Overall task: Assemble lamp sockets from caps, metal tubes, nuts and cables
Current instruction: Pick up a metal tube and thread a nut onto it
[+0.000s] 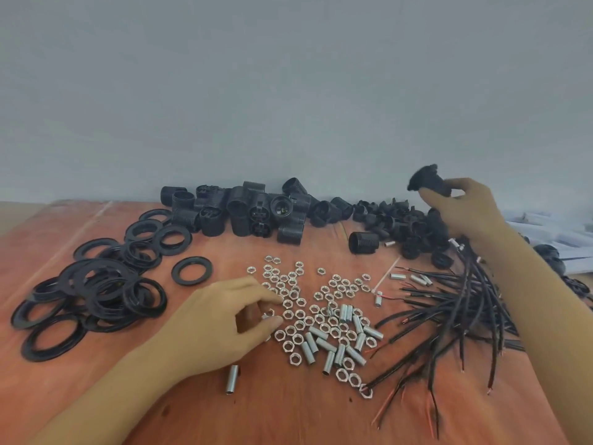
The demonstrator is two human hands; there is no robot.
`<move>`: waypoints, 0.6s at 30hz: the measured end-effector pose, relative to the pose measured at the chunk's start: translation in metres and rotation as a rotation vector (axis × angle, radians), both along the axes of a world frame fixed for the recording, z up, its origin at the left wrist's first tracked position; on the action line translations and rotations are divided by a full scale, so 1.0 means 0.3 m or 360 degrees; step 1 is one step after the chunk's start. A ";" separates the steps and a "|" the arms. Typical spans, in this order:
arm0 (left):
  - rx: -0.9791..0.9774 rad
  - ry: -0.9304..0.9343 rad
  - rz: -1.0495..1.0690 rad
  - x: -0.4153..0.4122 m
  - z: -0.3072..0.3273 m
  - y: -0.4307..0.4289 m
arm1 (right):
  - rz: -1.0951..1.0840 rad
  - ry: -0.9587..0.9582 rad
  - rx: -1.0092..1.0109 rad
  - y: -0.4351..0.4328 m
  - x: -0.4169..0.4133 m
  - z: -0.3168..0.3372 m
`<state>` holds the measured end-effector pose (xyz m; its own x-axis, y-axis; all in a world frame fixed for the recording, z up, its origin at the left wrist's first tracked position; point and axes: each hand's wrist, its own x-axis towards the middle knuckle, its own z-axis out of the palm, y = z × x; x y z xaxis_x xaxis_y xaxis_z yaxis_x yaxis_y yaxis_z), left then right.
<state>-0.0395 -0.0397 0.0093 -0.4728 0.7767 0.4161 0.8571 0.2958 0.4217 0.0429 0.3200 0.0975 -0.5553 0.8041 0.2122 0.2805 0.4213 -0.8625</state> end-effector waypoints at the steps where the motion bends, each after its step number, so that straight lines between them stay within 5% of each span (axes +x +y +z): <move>1: 0.0008 0.0001 0.0010 -0.001 -0.001 0.000 | -0.0092 -0.0109 0.0155 0.040 -0.004 -0.019; 9: 0.0047 0.0014 0.0122 -0.009 -0.009 0.005 | -0.0457 -0.0435 0.0748 0.133 -0.011 -0.090; 15: 0.0003 0.0177 0.0361 -0.042 -0.015 -0.004 | 0.0338 -0.0033 0.0841 -0.250 0.034 -0.099; 18: -0.0128 0.0173 0.0360 -0.049 -0.022 -0.006 | 0.0817 -0.0255 0.0863 -0.458 0.105 -0.164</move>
